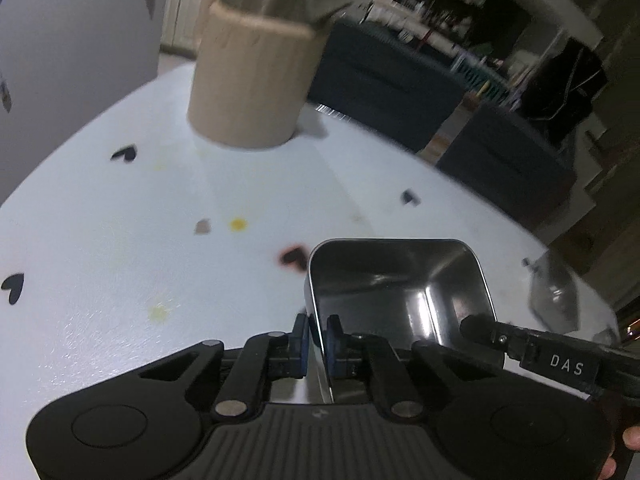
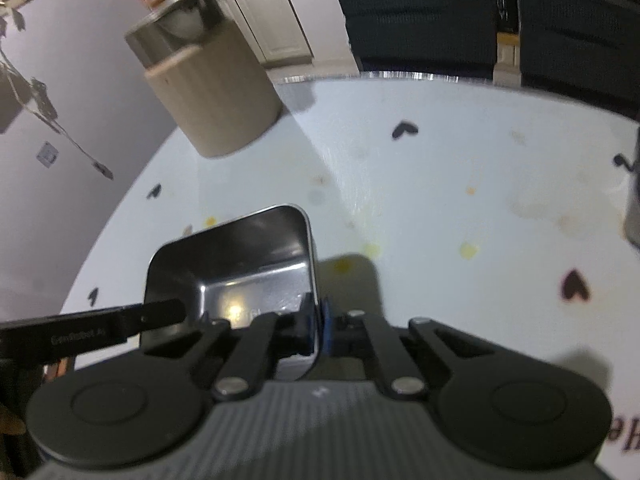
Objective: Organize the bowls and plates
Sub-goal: 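Lift the steel tray with both grippers and carry it toward the bowls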
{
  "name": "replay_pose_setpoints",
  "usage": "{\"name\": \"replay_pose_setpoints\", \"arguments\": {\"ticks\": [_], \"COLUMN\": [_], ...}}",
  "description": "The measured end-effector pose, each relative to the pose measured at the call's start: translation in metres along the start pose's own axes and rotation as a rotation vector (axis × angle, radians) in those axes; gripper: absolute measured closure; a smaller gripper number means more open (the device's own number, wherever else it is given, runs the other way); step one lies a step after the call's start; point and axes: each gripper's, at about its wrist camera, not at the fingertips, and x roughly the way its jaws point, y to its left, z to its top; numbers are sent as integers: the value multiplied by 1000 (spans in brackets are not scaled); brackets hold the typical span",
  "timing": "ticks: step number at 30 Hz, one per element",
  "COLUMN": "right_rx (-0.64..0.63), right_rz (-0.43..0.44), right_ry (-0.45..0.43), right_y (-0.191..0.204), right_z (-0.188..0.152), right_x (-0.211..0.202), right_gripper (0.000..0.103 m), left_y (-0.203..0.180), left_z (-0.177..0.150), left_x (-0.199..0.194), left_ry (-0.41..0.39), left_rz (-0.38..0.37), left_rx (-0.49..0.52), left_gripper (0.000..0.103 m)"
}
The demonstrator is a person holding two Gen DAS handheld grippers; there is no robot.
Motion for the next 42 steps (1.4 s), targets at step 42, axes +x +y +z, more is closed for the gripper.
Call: {"name": "replay_pose_setpoints", "arguments": {"ticks": [42], "right_rx": [369], "right_rz": [-276], "right_ry": [-259], "right_y": [-172], "right_z": [-181], "right_x": [-275], "right_gripper": [98], "left_y": [-259], "left_z": [-130], "left_x": [-15], "left_ry": [97], "left_rz": [-367], "left_rx": [310], "left_gripper": [92]}}
